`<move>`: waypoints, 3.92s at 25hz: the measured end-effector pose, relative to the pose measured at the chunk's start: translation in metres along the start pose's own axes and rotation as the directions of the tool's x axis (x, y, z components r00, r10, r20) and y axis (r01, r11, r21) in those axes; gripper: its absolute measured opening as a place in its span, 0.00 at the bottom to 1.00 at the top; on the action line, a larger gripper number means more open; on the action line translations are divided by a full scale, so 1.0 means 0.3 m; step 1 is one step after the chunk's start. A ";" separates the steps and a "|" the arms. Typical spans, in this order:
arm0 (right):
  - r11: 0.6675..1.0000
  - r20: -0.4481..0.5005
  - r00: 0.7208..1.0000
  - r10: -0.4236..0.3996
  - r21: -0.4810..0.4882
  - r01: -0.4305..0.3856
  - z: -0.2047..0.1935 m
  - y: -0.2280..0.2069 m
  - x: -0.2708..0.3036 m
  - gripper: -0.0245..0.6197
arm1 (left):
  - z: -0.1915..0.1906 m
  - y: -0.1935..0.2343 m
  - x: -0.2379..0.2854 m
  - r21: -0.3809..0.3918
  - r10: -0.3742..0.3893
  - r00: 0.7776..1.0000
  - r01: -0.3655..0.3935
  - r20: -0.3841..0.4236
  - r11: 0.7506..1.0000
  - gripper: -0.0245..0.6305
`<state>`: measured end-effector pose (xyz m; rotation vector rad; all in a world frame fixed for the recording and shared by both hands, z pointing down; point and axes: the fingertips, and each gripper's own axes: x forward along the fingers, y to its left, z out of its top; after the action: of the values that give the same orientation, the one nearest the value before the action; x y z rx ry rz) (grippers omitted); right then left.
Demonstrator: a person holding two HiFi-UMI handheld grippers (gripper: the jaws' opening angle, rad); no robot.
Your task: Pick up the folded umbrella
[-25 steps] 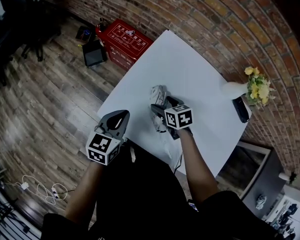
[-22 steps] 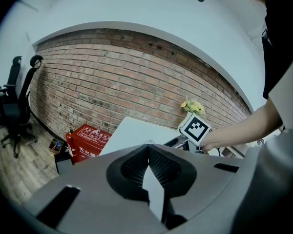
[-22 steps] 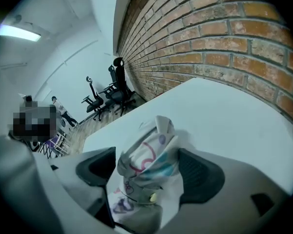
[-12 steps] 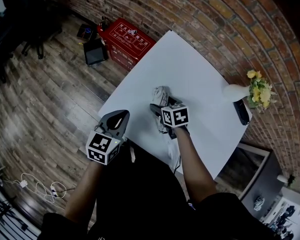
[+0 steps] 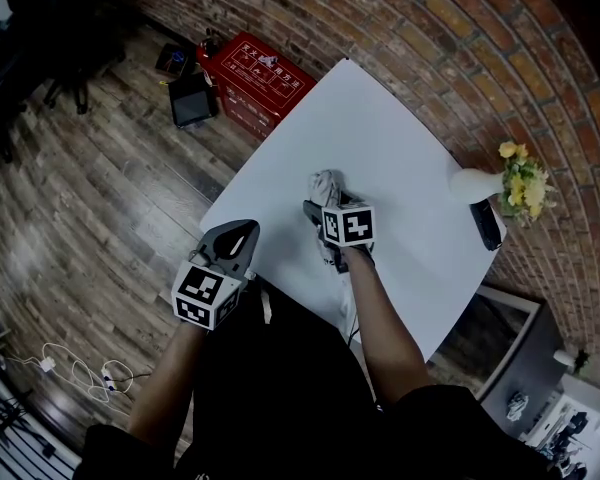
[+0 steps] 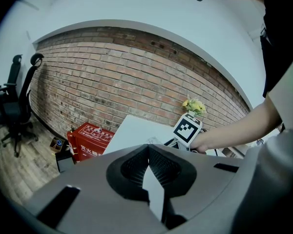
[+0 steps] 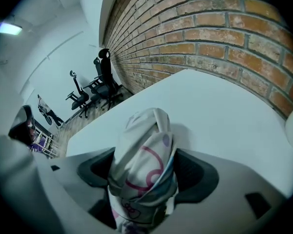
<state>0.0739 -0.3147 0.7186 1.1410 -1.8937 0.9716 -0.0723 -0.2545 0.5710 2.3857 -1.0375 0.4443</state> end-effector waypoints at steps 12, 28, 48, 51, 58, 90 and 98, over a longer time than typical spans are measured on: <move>0.999 0.050 0.998 0.046 0.026 -0.047 0.008 0.021 -0.044 0.47 | 0.020 -0.002 -0.014 0.010 -0.005 1.000 0.005 0.009 1.000 0.06; 0.992 0.238 0.967 0.094 0.054 -0.110 0.056 0.056 -0.295 0.45 | 0.126 -0.078 -0.025 0.083 -0.054 0.997 0.049 0.058 0.995 0.06; 0.971 0.605 0.779 0.163 0.041 -0.236 0.314 0.161 -0.740 0.45 | 0.370 -0.125 -0.079 0.164 -0.087 0.979 0.056 0.185 0.985 0.06; 0.962 0.653 0.735 0.181 0.037 -0.270 0.344 0.177 -0.810 0.45 | 0.398 -0.124 -0.096 0.161 -0.084 0.976 0.052 0.201 0.986 0.06; 0.959 0.730 0.656 0.192 0.000 -0.282 0.397 0.204 -0.951 0.45 | 0.500 -0.134 -0.155 0.149 -0.083 0.958 0.043 0.274 0.988 0.06; 0.955 0.865 0.464 0.188 -0.052 -0.291 0.493 0.203 -1.232 0.45 | 0.609 -0.138 -0.217 0.171 -0.072 0.935 0.012 0.349 0.985 0.06; 0.955 0.865 0.465 0.190 -0.052 -0.292 0.473 0.201 -1.241 0.45 | 0.597 -0.146 -0.229 0.167 -0.062 0.934 0.003 0.352 0.986 0.06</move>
<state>0.1250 -0.2762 0.3207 1.6532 -2.9177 0.6531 -0.0675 -0.2888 0.3774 2.6939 -1.1498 0.0830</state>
